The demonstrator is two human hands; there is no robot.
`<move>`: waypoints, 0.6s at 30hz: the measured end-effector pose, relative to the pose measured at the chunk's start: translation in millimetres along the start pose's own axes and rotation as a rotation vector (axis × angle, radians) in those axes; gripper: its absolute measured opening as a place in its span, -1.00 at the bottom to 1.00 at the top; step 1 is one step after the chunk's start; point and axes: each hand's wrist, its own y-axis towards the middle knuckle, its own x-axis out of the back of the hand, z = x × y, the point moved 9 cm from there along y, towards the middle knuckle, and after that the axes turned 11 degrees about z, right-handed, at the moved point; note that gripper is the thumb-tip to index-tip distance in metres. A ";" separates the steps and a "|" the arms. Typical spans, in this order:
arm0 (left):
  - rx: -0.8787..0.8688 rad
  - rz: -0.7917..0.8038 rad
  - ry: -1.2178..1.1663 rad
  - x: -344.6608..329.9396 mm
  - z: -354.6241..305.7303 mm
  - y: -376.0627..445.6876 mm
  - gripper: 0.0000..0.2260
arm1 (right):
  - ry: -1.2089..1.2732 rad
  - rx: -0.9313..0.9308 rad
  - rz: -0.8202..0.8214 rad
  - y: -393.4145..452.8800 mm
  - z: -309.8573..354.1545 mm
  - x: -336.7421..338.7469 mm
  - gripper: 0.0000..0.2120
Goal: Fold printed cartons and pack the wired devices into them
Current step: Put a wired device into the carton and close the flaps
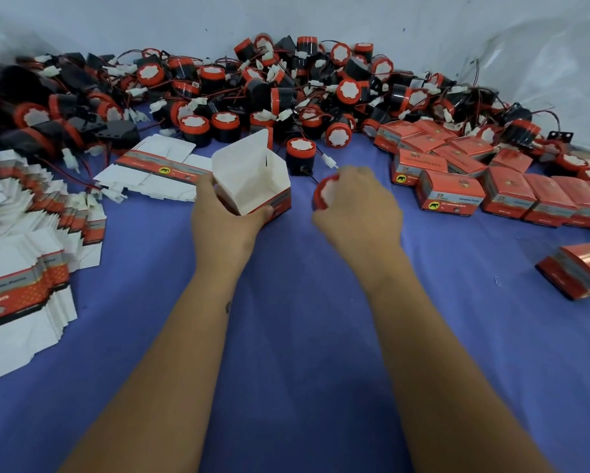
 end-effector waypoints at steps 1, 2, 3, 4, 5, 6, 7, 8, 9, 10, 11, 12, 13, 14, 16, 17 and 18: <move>0.006 0.012 -0.003 -0.6 0.8 1.0 -0.40 | 0.064 0.047 -0.112 -1.0 2.8 10.9 -0.70; 0.011 0.029 -0.009 -2.1 1.2 1.6 -0.40 | 0.163 0.117 -0.233 -4.9 7.4 22.9 -0.59; 0.012 0.051 -0.017 -4.6 1.1 1.9 -0.40 | 0.269 0.214 -0.348 -10.9 14.5 35.2 -0.53; 0.010 0.077 -0.025 -7.8 0.4 1.2 -0.39 | 0.349 0.315 -0.428 -17.4 22.6 44.0 -0.51; 0.006 0.105 -0.037 -11.0 -0.3 0.5 -0.40 | 0.393 0.403 -0.464 -22.4 31.2 48.0 -0.50; -0.001 0.134 -0.051 -14.3 -1.4 -0.3 -0.42 | 0.408 0.478 -0.466 -26.3 40.2 47.5 -0.51; -0.007 0.160 -0.063 -17.3 -1.9 -0.3 -0.45 | 0.403 0.541 -0.445 -29.7 49.0 44.3 -0.53; -0.011 0.182 -0.064 -19.5 -1.9 0.3 -0.47 | 0.380 0.592 -0.417 -32.5 56.7 38.9 -0.56; -0.013 0.200 -0.058 -21.2 -1.8 1.4 -0.49 | 0.342 0.626 -0.386 -35.5 62.7 31.3 -0.58; -0.015 0.214 -0.046 -22.3 -2.3 2.5 -0.51 | 0.288 0.646 -0.354 -37.9 66.5 22.1 -0.59; -0.017 0.224 -0.033 -23.1 -3.0 3.3 -0.53 | 0.226 0.655 -0.320 -39.0 68.4 12.8 -0.60; -0.021 0.233 -0.024 -23.5 -3.7 3.8 -0.53 | 0.175 0.661 -0.293 -38.7 68.9 4.8 -0.59; -0.031 0.242 -0.022 -24.5 -4.6 3.7 -0.53 | 0.141 0.666 -0.271 -37.7 68.5 -0.6 -0.56; -0.047 0.252 -0.022 -25.3 -6.1 3.3 -0.53 | 0.124 0.669 -0.247 -35.9 67.1 -4.3 -0.53; -0.079 0.275 -0.004 -27.0 -10.2 1.4 -0.50 | 0.133 0.658 -0.177 -31.2 63.0 -8.4 -0.47; -0.090 0.287 0.005 -27.5 -12.1 0.6 -0.48 | 0.156 0.645 -0.137 -28.6 60.0 -9.6 -0.45; -0.098 0.300 0.011 -27.6 -13.5 0.0 -0.46 | 0.188 0.633 -0.099 -26.5 56.6 -10.8 -0.43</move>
